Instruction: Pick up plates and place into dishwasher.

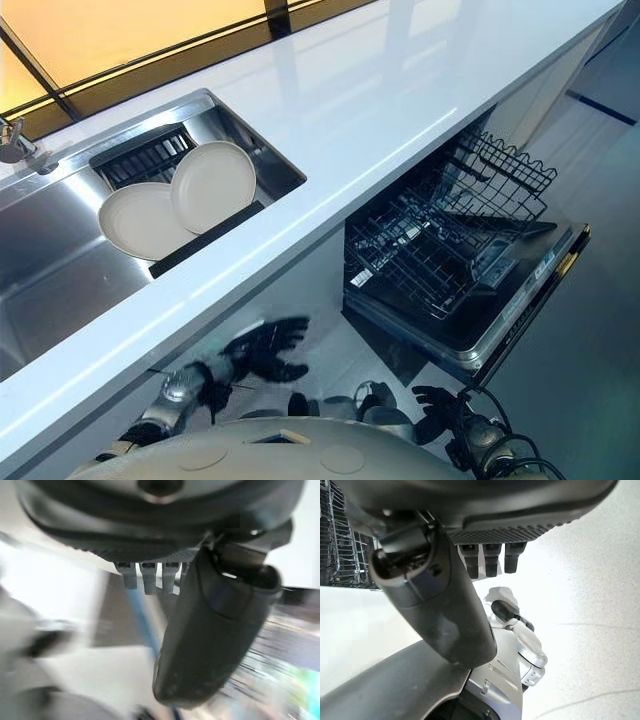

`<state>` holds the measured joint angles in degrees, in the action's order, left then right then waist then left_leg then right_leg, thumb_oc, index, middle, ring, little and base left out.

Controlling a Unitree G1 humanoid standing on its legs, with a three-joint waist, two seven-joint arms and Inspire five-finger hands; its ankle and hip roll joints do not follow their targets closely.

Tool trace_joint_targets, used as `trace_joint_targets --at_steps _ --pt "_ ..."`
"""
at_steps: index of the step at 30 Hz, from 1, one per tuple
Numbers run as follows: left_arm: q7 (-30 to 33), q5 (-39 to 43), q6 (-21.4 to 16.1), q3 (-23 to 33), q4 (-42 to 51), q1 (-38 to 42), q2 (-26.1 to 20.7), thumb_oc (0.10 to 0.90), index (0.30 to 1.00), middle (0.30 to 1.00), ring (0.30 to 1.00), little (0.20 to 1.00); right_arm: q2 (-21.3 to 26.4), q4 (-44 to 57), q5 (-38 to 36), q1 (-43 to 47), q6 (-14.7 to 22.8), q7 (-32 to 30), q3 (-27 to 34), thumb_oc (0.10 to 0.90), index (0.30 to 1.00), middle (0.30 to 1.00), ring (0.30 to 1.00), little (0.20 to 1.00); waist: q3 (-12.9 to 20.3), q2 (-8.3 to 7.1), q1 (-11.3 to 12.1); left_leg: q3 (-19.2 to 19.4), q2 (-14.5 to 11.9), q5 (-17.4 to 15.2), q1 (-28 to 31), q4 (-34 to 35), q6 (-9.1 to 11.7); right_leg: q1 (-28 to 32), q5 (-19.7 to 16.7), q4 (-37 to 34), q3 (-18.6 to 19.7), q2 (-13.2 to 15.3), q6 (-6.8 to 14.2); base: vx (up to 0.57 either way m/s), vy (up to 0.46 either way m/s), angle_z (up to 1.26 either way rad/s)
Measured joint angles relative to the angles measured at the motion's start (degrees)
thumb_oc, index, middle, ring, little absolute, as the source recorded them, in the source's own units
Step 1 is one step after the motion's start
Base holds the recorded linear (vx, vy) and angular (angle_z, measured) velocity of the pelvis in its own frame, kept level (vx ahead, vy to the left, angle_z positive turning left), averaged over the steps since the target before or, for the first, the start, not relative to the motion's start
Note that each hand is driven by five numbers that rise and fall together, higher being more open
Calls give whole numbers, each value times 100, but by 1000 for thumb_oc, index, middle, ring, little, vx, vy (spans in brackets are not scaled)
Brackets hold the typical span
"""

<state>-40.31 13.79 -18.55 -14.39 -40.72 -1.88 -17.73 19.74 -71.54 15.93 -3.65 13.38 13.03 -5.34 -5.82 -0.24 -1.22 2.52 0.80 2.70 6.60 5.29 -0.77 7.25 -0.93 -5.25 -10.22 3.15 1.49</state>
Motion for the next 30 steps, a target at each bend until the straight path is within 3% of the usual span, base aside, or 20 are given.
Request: trace_joint_targets --at_steps 1,4,6,10,12,14,16,18,20,23,25,27,30 --pt "-252 238 95 -23 234 -15 16 800 900 900 900 900 9 3 0 15 0 10 0 800 900 900 900 900 -28 8 2 -11 2 2 1 -3 -1 3 0 0 -2 1 -1 -31 -8 6" --pt "-1424 1388 1076 -126 1552 -50 -20 800 900 900 900 900 30 71 -1 50 -23 15 -4 800 900 900 900 900 -156 18 66 -65 3 22 -10 -18 4 -1 -8 0 -39 -1 -11 -8 -21 10" --pt "-1924 2176 2276 -82 2526 -120 173 800 900 900 900 900 21 66 1 45 -56 12 -9 800 900 900 900 900 -214 -15 177 -67 -4 23 -20 -18 7 0 -6 -1 -68 -6 -13 25 -41 8" --pt "-2591 3873 4083 143 3778 -11 769 800 900 900 900 900 -28 -18 127 127 -59 -29 -28 800 900 900 900 900 -225 -26 265 -70 -1 24 -20 -18 8 12 -4 -1 -89 -21 -11 37 -72 2" --pt "-2683 4893 4640 163 4156 149 1038 800 900 900 900 900 -14 -41 150 188 -59 -56 -148 800 900 900 900 900 -226 -39 258 -63 -5 24 -8 -19 9 16 -5 0 -83 -48 -11 20 -65 -2" --pt "-2599 5640 4733 76 4530 335 1155 800 900 900 900 900 -38 -52 150 205 -59 -117 -239 800 900 900 900 900 -212 -66 255 -57 -20 27 0 -18 16 25 -6 0 -84 -64 -12 8 -44 -2" --pt "-2250 5965 4390 47 4896 462 1086 800 900 900 900 900 -50 -66 145 215 -60 -172 -337 800 900 900 900 900 -203 -94 258 -60 -32 35 -1 -19 29 27 -6 0 -84 -75 -12 0 0 0" --pt "-1347 5700 3134 97 5354 668 780 800 900 900 900 900 -78 -85 145 216 -63 -263 -442 800 900 900 900 900 -169 -131 266 -65 -53 44 -4 -18 46 32 -5 0 -95 -95 -12 -9 16 1" --pt "-249 4392 1549 314 5356 740 166 800 900 900 900 900 -108 -56 152 132 -61 -341 -436 800 900 900 900 900 -161 -113 254 -78 -67 52 -8 -16 60 45 -4 -1 -121 -94 -11 18 51 2" --pt "1594 1823 142 1111 4810 722 -504 800 900 900 900 900 -118 -57 149 -5 98 -534 -334 800 900 900 900 900 -151 -84 252 -118 -86 52 -26 6 84 51 17 -6 -146 -98 10 63 53 7" --pt "2743 327 -218 1777 4531 719 -869 800 900 900 900 900 -141 -64 143 -83 197 -642 -269 800 900 900 900 900 -148 -80 276 -158 -86 57 -31 -8 89 43 16 -5 -160 -101 -8 59 26 9" --pt "3541 -706 -311 2124 4563 724 -1210 800 900 900 900 900 -169 -196 145 -110 237 -663 -237 800 900 900 900 900 -127 -78 335 -172 -66 65 -33 -18 78 43 4 -17 -155 -88 -29 57 33 6" --pt "4078 -1456 -309 2133 4657 914 -1645 800 900 900 900 900 -188 -261 151 -90 227 -663 -295 800 900 900 900 900 -53 -52 396 -196 -28 68 -37 -19 60 44 5 -13 -125 -77 -28 53 48 5"
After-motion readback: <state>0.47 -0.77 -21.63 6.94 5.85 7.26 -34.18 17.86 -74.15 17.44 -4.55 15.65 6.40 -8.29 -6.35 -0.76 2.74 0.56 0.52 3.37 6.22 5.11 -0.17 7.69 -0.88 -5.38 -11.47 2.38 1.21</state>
